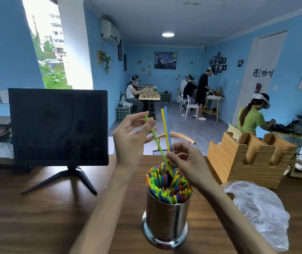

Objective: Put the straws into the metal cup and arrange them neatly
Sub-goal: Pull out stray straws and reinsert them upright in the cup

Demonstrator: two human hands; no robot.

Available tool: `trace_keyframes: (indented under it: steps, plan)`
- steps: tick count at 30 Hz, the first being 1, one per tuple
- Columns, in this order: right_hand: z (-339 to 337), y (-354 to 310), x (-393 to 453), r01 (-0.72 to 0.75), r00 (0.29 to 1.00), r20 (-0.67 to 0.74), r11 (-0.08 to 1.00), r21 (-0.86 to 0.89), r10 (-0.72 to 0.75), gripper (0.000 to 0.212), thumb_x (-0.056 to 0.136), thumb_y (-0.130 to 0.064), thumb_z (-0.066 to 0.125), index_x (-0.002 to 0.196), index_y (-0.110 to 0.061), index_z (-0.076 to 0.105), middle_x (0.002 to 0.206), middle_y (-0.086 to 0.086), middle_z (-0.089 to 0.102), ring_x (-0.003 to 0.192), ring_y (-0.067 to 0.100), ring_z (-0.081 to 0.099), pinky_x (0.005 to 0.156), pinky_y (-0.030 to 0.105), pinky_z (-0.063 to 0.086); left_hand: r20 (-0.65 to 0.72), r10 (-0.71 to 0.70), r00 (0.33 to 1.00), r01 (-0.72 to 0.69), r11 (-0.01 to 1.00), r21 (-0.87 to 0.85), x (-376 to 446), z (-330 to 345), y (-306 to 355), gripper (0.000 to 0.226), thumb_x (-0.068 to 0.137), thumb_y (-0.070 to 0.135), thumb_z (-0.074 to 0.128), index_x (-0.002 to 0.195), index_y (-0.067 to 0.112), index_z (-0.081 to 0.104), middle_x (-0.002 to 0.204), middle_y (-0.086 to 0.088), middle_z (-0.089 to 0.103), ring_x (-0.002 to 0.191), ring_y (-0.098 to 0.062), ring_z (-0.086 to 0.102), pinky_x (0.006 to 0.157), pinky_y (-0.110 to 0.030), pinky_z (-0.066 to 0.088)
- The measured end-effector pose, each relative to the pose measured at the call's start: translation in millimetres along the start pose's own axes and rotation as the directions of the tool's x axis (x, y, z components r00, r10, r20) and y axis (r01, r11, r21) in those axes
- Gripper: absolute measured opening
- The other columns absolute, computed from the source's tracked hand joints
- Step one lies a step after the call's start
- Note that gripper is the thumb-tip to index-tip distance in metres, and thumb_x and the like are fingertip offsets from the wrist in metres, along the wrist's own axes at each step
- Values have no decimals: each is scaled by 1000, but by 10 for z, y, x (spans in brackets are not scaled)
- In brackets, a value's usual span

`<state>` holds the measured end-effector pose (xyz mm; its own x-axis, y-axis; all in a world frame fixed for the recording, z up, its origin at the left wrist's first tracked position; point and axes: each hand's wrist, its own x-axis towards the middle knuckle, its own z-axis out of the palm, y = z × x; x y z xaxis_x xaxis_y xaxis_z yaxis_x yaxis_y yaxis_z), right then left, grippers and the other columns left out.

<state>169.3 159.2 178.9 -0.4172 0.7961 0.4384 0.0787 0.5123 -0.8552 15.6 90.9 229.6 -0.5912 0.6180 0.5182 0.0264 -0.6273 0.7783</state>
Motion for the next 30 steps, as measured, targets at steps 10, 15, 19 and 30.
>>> trace_keyframes:
  steps: [10, 15, 19, 30]
  plan:
    - [13, -206, 115, -124, 990, 14, 842, 526, 137, 18, 98, -12, 63, 110, -2, 55, 100, 12, 78, 88, 26, 77, 73, 31, 62, 47, 14, 999, -21, 989, 148, -194, -12, -225, 24, 78, 6, 85, 73, 10, 62, 74, -12, 75, 72, -22, 75, 68, -32, 60]
    - [10, -172, 190, -86, 992, -39, 866, 492, 121, 26, 96, -11, 66, 119, 1, 61, 101, 11, 78, 95, 25, 76, 80, 35, 62, 180, -72, 981, -12, 905, 426, -305, -122, -401, 25, 78, 15, 87, 74, 15, 62, 67, 0, 72, 65, -14, 69, 64, -29, 56]
    - [26, -111, 208, -34, 997, -59, 957, 288, 53, 16, 92, -7, 70, 108, -5, 71, 96, 12, 76, 87, 21, 77, 73, 32, 63, 297, -294, 909, 85, 825, 558, -218, -175, -373, 24, 80, 19, 85, 93, 23, 66, 80, 6, 78, 77, -7, 73, 72, -25, 57]
    - [-46, 304, 68, 65, 989, 146, 967, -246, -29, 17, 89, -25, 77, 104, -23, 70, 89, -4, 71, 82, 6, 70, 73, 21, 57, 415, -10, 910, -176, 896, 407, 38, 68, -317, 61, 94, 24, 73, 143, 48, 46, 103, 5, 77, 86, -11, 73, 78, -33, 61]
